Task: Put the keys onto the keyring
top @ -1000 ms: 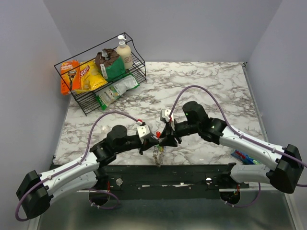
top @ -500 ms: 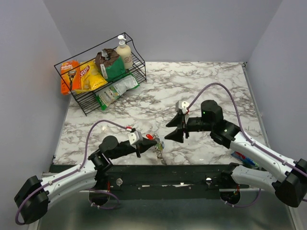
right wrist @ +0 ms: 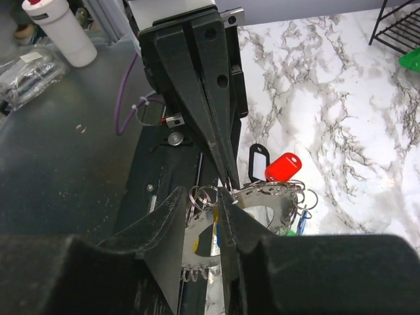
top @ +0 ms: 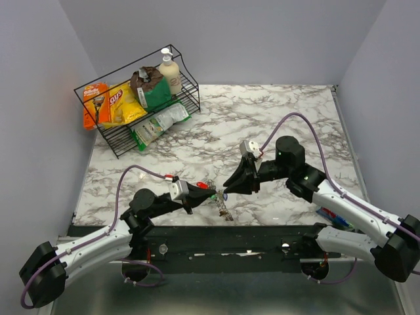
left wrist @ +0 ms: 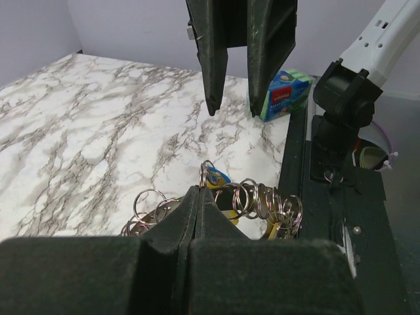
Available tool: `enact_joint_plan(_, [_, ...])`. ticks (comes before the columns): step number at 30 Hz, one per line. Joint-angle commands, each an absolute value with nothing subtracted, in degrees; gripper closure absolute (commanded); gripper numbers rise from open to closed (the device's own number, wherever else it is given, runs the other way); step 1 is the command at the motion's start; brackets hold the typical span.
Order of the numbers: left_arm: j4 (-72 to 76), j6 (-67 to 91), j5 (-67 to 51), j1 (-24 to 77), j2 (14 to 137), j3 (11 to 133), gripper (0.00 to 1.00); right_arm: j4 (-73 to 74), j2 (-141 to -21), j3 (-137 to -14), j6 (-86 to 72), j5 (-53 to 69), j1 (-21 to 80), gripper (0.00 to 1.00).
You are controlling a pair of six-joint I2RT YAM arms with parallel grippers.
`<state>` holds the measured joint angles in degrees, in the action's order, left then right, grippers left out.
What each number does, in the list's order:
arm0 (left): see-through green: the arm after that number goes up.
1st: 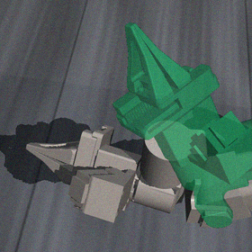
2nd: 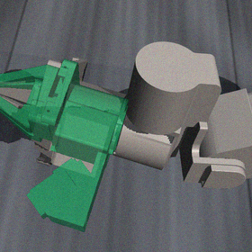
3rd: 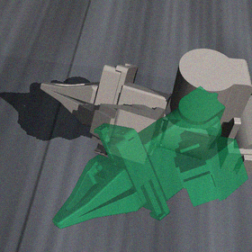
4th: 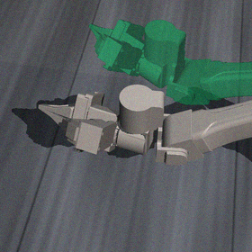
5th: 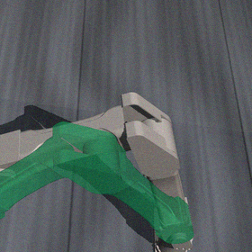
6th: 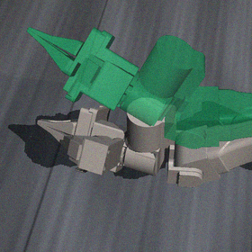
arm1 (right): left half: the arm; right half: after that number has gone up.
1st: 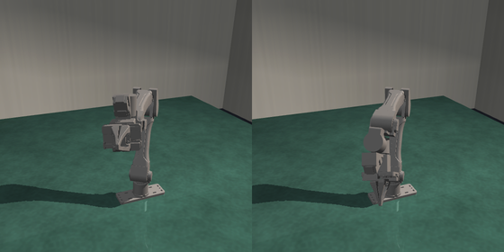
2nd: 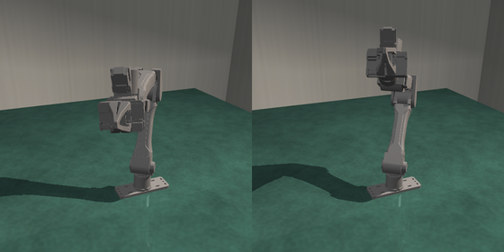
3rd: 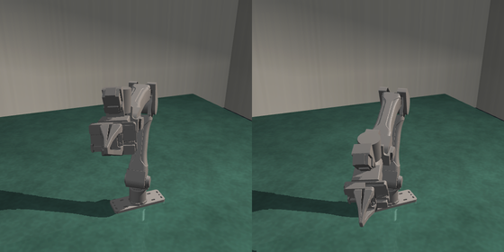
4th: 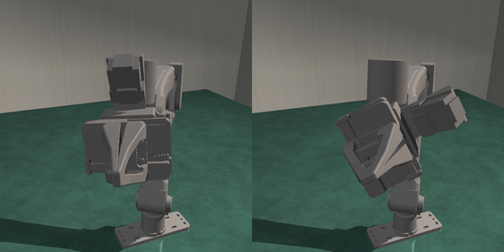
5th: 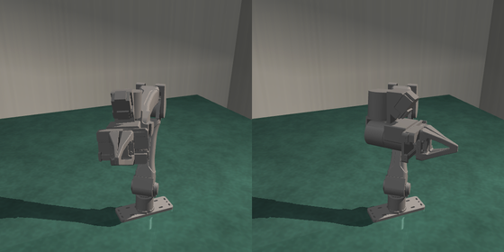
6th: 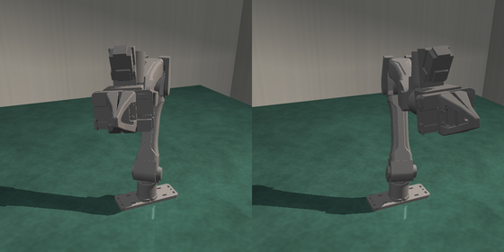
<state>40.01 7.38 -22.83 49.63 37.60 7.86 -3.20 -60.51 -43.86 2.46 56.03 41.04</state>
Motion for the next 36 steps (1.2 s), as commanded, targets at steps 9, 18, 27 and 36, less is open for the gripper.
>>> enact_joint_plan(9, [46.3,8.0,-25.7,49.8,37.5,11.4,1.0,-7.5,-63.5,-43.3,0.9,61.2,41.0,0.81])
enact_joint_plan(18, [46.3,8.4,-26.6,49.8,37.5,12.5,1.0,-8.8,-65.3,-42.0,0.4,60.8,41.0,0.81])
enact_joint_plan(27, [46.3,8.9,-27.6,49.8,38.1,13.0,1.0,-10.5,-65.7,-41.5,-1.3,60.6,41.0,0.76])
enact_joint_plan(36, [45.3,8.3,-27.4,49.8,37.3,13.3,1.0,-9.7,-62.9,-40.5,-0.6,57.0,41.0,0.73])
